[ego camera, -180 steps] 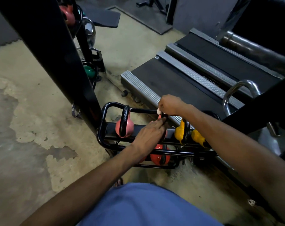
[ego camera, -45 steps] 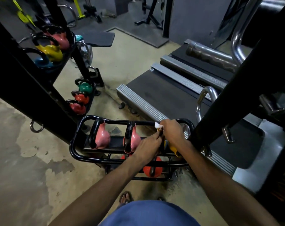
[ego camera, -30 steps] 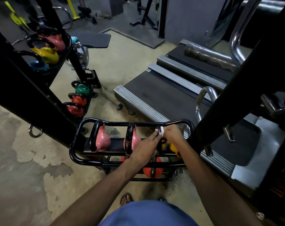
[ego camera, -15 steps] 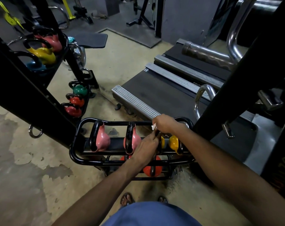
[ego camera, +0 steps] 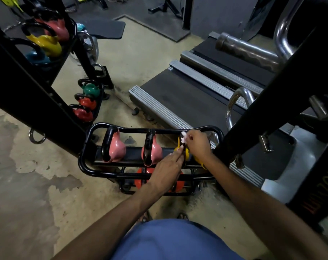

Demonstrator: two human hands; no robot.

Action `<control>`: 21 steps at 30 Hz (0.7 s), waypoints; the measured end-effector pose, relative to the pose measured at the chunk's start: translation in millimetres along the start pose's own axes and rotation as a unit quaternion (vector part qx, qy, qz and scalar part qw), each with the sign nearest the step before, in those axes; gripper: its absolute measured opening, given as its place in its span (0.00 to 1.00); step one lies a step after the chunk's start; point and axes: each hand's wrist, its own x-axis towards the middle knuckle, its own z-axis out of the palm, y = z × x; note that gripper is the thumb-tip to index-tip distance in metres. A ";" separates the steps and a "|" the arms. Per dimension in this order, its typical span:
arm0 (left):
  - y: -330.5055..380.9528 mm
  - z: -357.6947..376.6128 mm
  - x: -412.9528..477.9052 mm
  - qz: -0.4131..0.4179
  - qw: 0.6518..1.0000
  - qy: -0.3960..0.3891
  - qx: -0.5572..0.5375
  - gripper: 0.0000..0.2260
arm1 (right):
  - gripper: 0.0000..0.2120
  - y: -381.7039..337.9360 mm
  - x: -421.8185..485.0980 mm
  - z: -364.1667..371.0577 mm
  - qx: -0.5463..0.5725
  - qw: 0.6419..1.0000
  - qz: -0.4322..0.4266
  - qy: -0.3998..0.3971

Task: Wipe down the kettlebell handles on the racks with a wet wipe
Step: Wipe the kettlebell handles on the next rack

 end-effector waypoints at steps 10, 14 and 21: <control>-6.9 -12.8 4.0 0.000 0.998 -0.049 -0.041 0.34 | 0.14 -11.1 -16.2 14.7 0.529 0.772 0.332 -0.113; -4.9 -12.3 3.0 -0.001 0.997 -0.060 -0.042 0.33 | 0.11 -0.5 -36.7 19.2 0.400 0.875 0.264 -0.065; -10.2 -13.1 5.6 -0.008 0.996 -0.077 -0.046 0.36 | 0.13 -4.8 -9.9 26.7 0.268 0.947 0.177 0.022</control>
